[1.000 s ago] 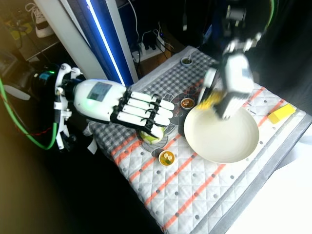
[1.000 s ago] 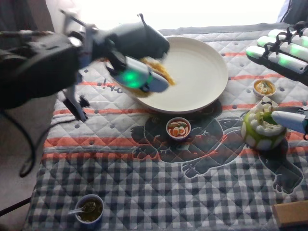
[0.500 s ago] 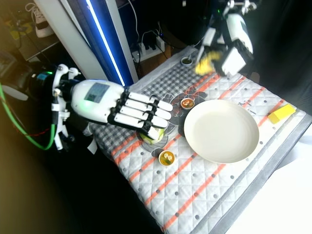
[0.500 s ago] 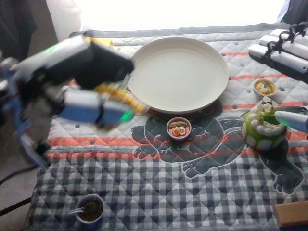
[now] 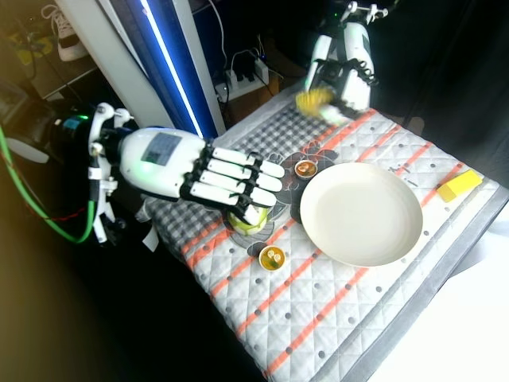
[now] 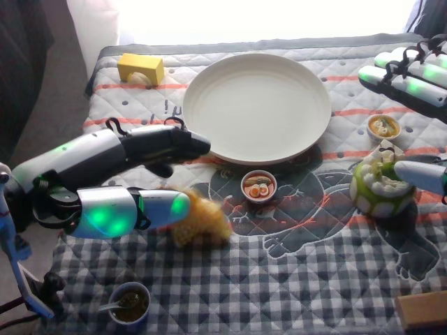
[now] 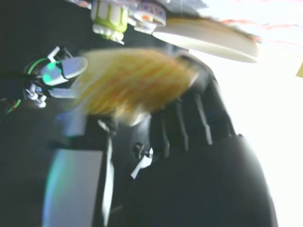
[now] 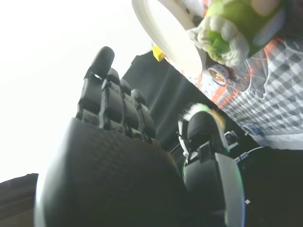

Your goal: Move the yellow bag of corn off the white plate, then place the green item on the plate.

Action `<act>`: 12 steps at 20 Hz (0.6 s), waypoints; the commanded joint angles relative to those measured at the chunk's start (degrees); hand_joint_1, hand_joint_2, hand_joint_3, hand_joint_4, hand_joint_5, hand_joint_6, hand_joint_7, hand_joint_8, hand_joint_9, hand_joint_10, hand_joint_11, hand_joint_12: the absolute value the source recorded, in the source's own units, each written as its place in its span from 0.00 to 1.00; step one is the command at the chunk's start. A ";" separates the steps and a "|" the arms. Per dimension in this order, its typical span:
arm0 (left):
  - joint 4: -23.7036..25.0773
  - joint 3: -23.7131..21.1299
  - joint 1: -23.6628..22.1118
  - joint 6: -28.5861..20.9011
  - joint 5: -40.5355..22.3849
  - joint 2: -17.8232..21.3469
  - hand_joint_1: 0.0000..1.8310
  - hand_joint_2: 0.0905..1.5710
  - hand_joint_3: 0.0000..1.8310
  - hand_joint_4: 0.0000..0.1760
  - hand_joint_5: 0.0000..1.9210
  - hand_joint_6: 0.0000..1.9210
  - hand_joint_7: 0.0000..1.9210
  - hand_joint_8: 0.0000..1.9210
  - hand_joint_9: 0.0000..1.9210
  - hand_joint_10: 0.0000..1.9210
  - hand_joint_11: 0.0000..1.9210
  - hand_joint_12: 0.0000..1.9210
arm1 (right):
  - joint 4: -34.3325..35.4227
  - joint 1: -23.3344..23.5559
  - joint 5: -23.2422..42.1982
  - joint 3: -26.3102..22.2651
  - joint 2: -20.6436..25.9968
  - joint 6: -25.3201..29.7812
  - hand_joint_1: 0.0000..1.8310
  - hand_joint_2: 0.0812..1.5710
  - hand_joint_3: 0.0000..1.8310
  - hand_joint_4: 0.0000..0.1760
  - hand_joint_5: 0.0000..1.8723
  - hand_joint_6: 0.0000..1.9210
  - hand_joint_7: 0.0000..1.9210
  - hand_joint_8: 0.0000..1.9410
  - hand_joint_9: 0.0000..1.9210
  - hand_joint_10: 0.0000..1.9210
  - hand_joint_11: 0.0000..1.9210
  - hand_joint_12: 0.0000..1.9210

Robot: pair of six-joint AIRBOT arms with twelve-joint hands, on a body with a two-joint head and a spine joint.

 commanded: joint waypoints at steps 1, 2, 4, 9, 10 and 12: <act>-0.06 -0.10 -0.33 -0.58 -6.29 -0.40 0.33 0.77 0.00 0.00 0.14 0.03 0.13 0.00 0.05 0.14 0.00 0.54 | 0.07 0.52 7.14 0.01 0.31 0.14 0.13 0.83 0.00 0.00 0.00 0.00 0.00 0.00 0.04 0.01 0.00 0.48; -0.09 -0.12 -0.18 -0.63 -6.28 -0.37 0.34 0.75 0.00 0.00 0.13 0.01 0.12 0.00 0.04 0.12 0.00 0.48 | 0.07 0.52 7.14 0.01 0.35 0.17 0.13 0.83 0.00 0.00 0.00 0.00 0.00 0.00 0.04 0.01 0.00 0.48; -0.43 -0.25 0.32 -0.68 -6.90 -0.15 0.28 0.73 0.00 0.08 0.09 0.00 0.06 0.00 0.01 0.07 0.00 0.26 | 0.07 0.52 7.14 -0.07 0.44 0.29 0.13 0.84 0.00 0.01 0.00 0.00 0.00 0.00 0.04 0.01 0.00 0.47; -3.55 -0.57 1.47 -0.66 -12.77 1.24 0.27 0.71 0.00 0.35 0.00 0.00 0.00 0.00 0.00 0.00 0.00 0.00 | -0.57 0.35 7.39 -1.23 1.70 0.97 0.14 0.80 0.00 0.10 0.00 0.00 0.00 0.00 0.06 0.01 0.00 0.51; -4.94 -0.64 1.79 -0.31 -14.92 1.59 0.25 0.70 0.00 0.39 0.00 0.00 0.00 0.00 0.00 0.00 0.00 0.00 | -1.44 0.02 7.38 -1.11 1.88 3.00 0.17 0.79 0.00 0.16 0.00 0.00 0.00 0.00 0.06 0.01 0.00 0.51; -7.73 -0.88 2.31 0.91 -18.64 2.06 0.20 0.70 0.00 0.33 0.00 0.00 0.00 0.00 0.00 0.00 0.00 0.00 | -2.77 -1.14 7.30 -0.29 1.87 7.50 0.19 0.74 0.00 0.22 0.00 0.00 0.00 0.00 0.08 0.02 0.00 0.60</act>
